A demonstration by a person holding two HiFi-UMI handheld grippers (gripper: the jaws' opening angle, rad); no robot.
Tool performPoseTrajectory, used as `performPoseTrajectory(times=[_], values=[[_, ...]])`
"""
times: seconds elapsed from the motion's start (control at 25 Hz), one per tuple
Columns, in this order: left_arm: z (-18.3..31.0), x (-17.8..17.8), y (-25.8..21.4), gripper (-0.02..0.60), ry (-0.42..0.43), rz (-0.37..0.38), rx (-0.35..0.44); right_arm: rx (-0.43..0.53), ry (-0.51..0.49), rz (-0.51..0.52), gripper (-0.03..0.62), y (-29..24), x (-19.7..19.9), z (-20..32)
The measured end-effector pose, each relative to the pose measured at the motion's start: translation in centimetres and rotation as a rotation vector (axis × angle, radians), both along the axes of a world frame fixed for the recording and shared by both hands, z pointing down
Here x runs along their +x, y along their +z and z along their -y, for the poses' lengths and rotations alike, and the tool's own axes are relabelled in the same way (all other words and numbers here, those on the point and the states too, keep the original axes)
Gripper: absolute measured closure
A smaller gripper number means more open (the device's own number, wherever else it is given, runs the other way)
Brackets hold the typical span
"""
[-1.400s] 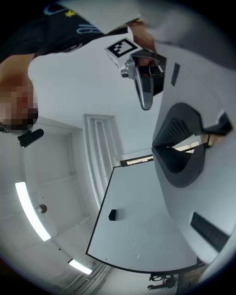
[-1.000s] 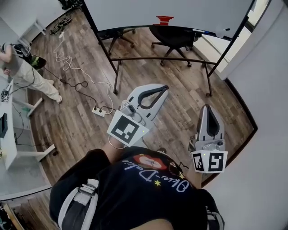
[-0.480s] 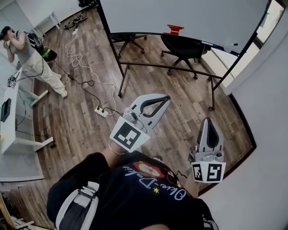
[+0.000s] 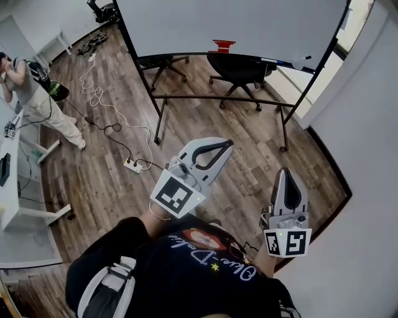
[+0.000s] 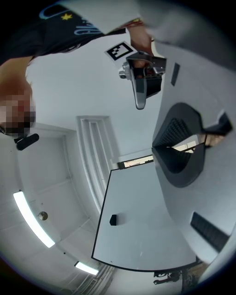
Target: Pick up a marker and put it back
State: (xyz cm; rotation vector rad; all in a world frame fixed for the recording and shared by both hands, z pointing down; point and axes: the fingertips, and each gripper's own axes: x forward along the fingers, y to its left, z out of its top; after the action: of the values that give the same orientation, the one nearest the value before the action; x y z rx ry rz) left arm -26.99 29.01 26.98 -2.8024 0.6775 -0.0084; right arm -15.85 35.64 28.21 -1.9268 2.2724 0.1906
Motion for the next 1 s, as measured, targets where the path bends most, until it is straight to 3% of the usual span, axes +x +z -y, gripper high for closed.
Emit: performPoseTrajectory(times=[0.48,0.8,1.0], values=[[1.5,3.1,1.5,0.578,0.108,-0.006,-0.027,-0.034,0.118,-0.011,0.594,1.6,2.5,0.3],[6.9,8.1,1.8,0.578,0.205,-0.062,-0.031,-0.055,0.222,-0.050,0.594,1.3,6.6,3.9],[11.0,10.7,1.8,0.578,0.225,-0.042,-0.008,-0.064,0.240,-0.062,0.594,1.0,8.7,7.8]])
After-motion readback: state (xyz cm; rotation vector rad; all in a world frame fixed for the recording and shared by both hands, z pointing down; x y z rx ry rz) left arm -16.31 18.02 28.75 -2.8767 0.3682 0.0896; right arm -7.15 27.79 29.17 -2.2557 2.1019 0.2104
